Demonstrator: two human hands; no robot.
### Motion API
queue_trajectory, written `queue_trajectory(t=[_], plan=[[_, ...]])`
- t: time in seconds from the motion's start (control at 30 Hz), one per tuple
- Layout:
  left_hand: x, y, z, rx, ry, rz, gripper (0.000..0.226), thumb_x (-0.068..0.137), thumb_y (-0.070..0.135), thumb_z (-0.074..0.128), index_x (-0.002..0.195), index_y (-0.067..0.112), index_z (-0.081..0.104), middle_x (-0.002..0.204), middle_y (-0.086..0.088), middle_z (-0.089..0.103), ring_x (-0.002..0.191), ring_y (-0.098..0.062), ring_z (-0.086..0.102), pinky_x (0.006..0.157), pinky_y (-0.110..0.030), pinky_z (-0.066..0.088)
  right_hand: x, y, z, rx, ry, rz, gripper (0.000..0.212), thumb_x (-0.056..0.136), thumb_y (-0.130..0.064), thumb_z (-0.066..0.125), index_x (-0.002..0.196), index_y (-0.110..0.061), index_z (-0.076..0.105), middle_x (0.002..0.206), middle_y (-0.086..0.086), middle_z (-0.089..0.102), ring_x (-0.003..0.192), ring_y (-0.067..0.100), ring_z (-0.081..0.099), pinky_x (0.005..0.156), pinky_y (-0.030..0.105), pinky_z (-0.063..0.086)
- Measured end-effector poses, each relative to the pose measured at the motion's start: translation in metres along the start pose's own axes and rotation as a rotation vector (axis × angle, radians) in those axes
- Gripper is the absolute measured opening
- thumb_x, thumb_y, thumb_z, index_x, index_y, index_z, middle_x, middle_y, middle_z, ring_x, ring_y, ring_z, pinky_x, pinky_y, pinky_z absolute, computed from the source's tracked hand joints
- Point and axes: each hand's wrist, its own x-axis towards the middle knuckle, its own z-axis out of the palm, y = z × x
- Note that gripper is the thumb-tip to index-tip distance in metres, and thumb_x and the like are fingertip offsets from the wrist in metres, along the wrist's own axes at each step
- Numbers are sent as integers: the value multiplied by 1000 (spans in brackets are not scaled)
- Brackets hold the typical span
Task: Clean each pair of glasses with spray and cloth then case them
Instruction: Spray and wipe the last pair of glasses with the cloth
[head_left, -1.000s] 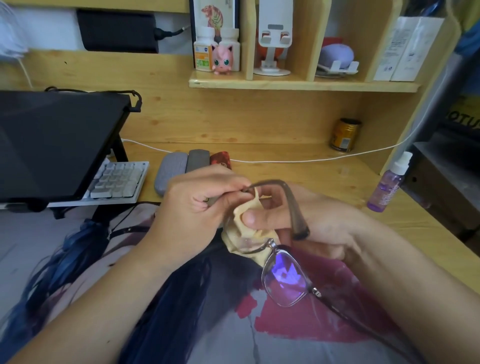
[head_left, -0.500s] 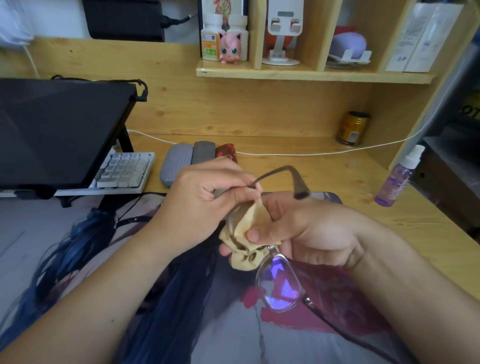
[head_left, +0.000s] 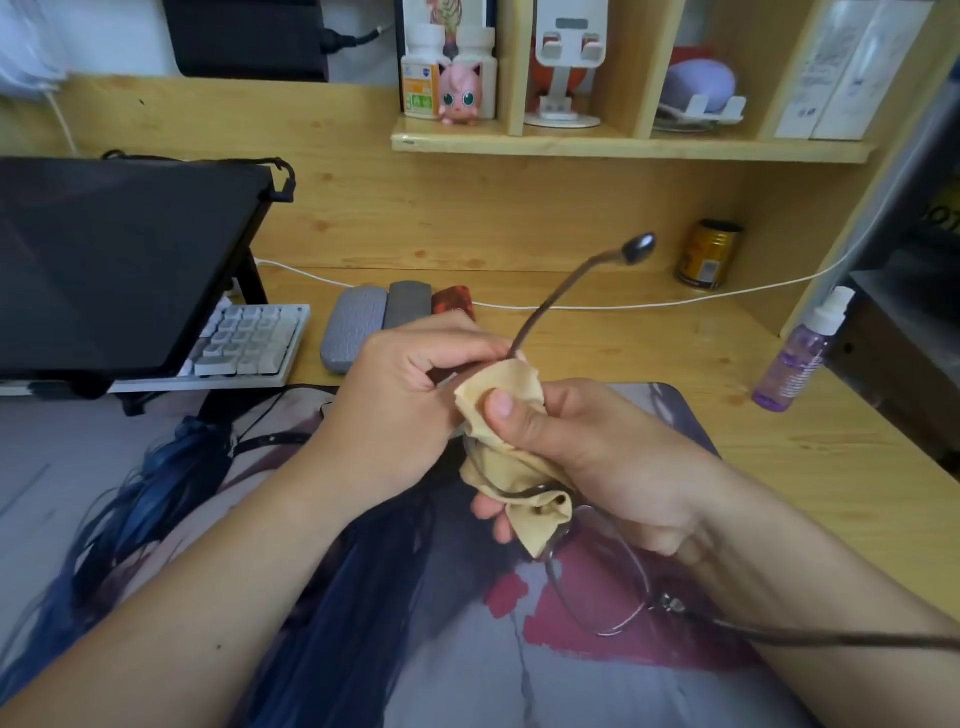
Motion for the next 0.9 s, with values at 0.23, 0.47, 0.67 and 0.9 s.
queue_trajectory(t=[0.23,0.47,0.67,0.9], plan=[[-2,6,5,-53,23,-16,14,85,10,76,82,23,77,90,7,75,86,-11,72,78,-20,53,2,-1,-20,163,-349,112,26,93,7,53,116,0,65,110,17,70,97,24,72,84,32,59],[-3,7,14,-66,-53,-1,11,83,12,77,83,23,77,90,8,74,85,-12,71,77,-18,50,-1,3,-7,88,-222,116,16,83,12,62,90,-1,67,80,14,68,70,22,68,64,29,56],[-1,11,18,-202,52,-109,4,77,22,76,80,18,78,86,-1,71,65,-17,69,47,-31,53,1,3,1,149,-45,44,7,83,0,70,90,0,67,77,15,68,66,23,66,64,28,57],[0,9,10,-234,12,-181,13,85,20,68,86,14,79,89,-10,64,48,-22,61,39,-23,47,6,6,0,285,112,-56,11,80,-2,68,90,1,69,80,19,67,70,28,66,62,32,55]])
